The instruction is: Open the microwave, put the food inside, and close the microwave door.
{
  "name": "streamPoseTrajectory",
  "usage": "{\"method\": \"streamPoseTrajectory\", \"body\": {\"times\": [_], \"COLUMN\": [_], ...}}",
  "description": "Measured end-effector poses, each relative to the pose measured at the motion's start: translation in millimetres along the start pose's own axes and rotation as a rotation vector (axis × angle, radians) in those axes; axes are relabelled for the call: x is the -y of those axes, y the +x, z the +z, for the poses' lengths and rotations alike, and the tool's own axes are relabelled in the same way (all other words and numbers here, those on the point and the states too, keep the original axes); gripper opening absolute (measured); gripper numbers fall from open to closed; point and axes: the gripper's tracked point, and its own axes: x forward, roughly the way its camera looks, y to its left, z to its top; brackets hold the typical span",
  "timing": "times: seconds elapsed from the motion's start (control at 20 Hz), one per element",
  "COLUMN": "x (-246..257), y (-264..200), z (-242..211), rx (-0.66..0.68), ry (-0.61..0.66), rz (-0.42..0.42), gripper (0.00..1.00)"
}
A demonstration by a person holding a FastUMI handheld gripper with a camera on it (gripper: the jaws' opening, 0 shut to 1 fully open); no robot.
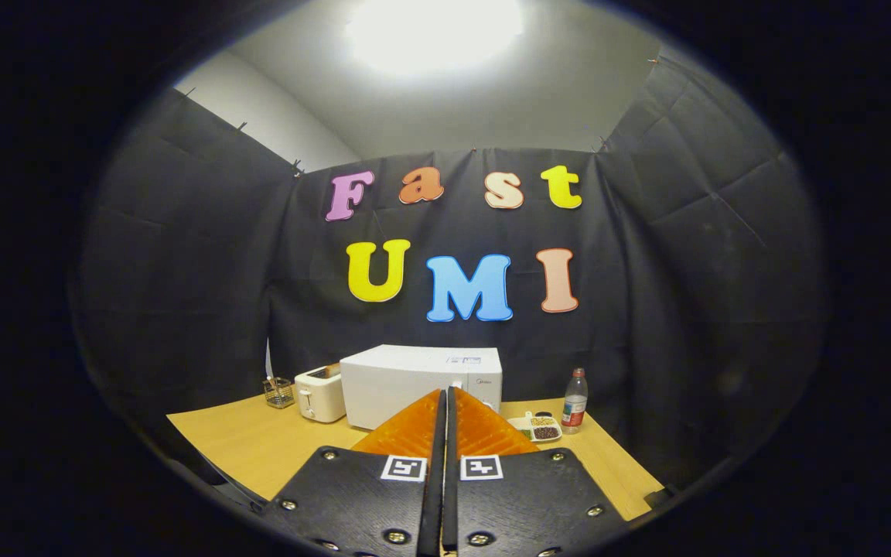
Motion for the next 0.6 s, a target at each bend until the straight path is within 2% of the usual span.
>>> {"method": "streamPoseTrajectory", "body": {"times": [0.15, 0.3, 0.4, 0.6], "x": [1.1, -4.1, -6.9, -14.8], "y": [7.5, 14.3, 15.5, 19.3], "z": [-9.9, -18.6, -22.1, -22.2], "rx": [-0.027, -0.05, -0.063, -0.059], "ry": [0.012, 0.016, -0.006, -0.07], "rz": [-0.007, -0.022, -0.032, -0.023], "gripper": [0.07, 0.69, 0.94, 0.96]}}
